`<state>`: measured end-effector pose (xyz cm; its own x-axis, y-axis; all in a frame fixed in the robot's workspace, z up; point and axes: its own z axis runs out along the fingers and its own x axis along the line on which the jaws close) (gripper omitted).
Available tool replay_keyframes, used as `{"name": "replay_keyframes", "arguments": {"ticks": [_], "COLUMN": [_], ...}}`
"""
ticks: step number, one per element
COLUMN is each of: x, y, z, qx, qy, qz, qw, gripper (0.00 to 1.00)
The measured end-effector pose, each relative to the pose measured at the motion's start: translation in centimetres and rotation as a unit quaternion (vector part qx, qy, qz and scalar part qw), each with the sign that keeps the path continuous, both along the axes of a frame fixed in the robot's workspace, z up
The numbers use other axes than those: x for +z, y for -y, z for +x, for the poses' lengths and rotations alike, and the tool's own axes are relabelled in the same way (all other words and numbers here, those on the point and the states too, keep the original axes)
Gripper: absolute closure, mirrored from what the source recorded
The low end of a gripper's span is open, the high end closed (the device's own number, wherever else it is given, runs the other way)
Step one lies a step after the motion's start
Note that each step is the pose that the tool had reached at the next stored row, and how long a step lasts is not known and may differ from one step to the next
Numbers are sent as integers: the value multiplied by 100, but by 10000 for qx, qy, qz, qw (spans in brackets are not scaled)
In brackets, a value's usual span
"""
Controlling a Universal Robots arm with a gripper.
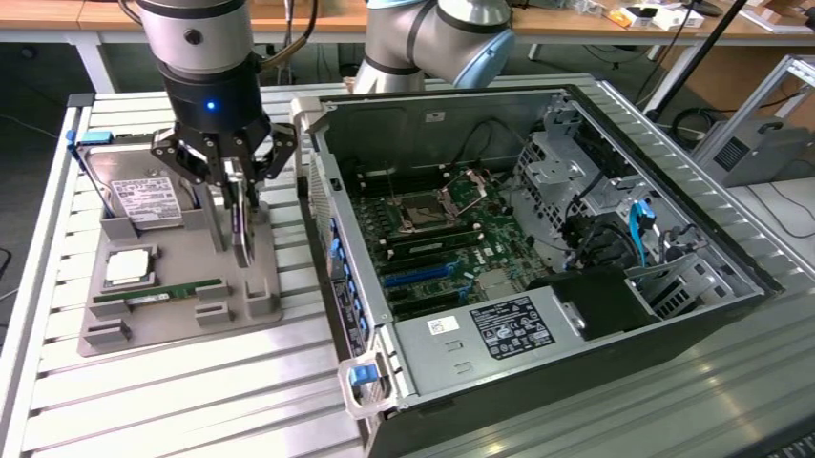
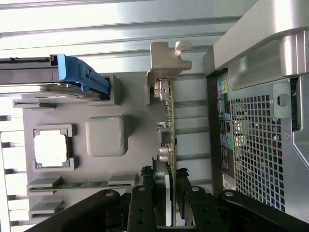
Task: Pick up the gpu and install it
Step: 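Pick up the gpu and move the gpu toward the slot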
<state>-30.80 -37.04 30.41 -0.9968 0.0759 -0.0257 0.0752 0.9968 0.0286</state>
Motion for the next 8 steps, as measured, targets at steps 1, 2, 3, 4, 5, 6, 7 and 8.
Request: {"name": "replay_keyframes", "arguments": {"ticks": [1, 2, 3, 4, 5, 6, 7, 8], "x": [5, 10, 15, 20, 25, 29, 38, 43], "y": [0, 0, 0, 0, 0, 0, 0, 0], "z": [0, 0, 0, 0, 0, 0, 0, 0], "qx": [0, 0, 0, 0, 0, 0, 0, 0], "qy": [0, 0, 0, 0, 0, 1, 0, 0], "qz": [0, 0, 0, 0, 0, 1, 0, 0], "qw": [10000, 10000, 10000, 10000, 10000, 10000, 10000, 10000], "gripper": [70, 70, 70, 70, 70, 70, 70, 70]}}
